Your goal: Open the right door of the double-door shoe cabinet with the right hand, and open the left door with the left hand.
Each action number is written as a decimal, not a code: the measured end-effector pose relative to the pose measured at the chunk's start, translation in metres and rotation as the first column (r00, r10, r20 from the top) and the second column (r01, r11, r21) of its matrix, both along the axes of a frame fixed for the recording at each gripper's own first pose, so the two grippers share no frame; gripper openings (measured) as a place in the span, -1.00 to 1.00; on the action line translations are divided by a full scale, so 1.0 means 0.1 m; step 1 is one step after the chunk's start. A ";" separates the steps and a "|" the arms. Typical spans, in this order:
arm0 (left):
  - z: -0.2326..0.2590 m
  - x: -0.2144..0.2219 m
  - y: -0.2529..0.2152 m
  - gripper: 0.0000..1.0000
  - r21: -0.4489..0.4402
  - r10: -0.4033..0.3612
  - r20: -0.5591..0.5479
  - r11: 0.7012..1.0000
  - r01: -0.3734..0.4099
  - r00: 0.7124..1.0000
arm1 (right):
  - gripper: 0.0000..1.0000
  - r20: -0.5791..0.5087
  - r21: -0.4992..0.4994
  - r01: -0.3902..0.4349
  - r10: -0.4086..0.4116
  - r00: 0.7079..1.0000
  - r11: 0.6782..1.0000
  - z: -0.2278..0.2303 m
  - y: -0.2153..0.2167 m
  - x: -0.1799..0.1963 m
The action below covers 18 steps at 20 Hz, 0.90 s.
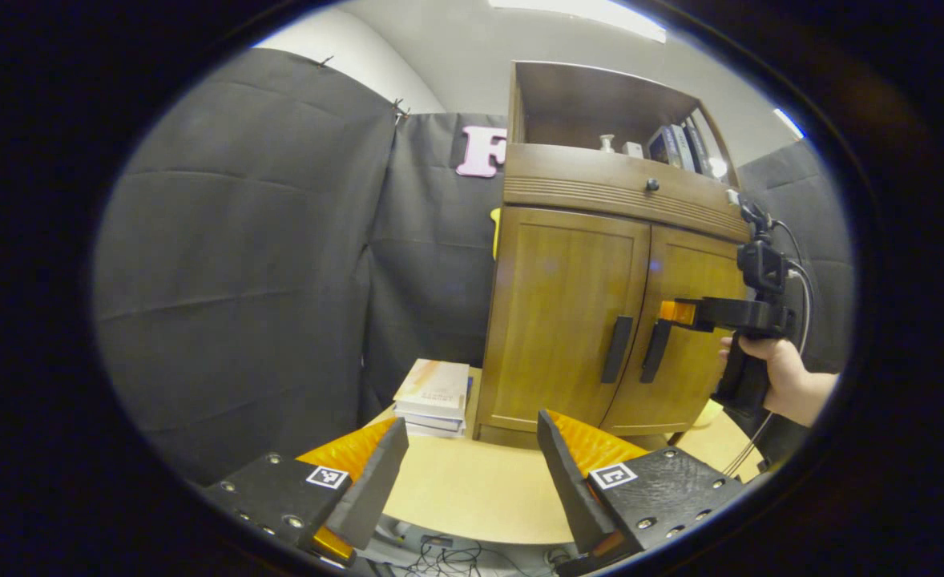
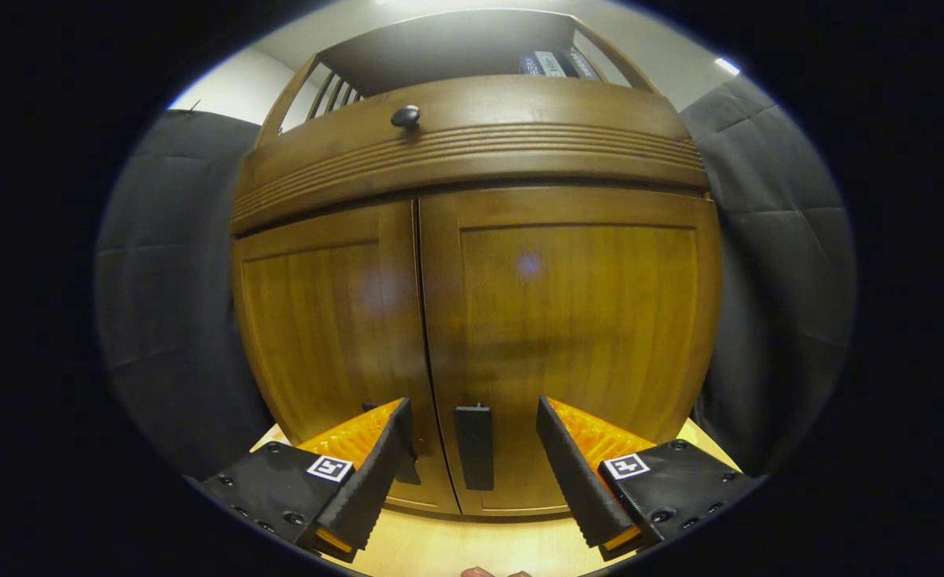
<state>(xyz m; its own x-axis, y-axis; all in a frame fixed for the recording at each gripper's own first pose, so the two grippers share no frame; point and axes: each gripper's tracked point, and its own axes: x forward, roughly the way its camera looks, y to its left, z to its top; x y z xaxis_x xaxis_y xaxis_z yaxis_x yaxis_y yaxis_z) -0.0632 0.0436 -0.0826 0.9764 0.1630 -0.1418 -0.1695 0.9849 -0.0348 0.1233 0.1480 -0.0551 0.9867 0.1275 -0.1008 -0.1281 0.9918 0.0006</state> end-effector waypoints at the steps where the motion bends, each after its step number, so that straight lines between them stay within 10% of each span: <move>1: -0.04 -0.01 0.02 0.84 -0.006 0.014 -0.009 1.000 -0.014 1.000 | 0.95 -0.004 -0.010 0.009 -0.009 1.000 1.000 -0.04 -0.01 0.06; 12: -0.19 0.03 0.22 0.86 -0.027 0.109 -0.027 0.994 -0.109 0.994 | 0.85 -0.100 -0.059 0.041 -0.047 0.994 0.997 -0.53 0.02 0.47; 18: -0.21 0.15 0.14 0.82 -0.005 0.085 -0.034 0.996 -0.085 0.996 | -0.10 -0.102 -0.051 0.042 -0.047 0.994 0.998 -0.53 0.04 0.49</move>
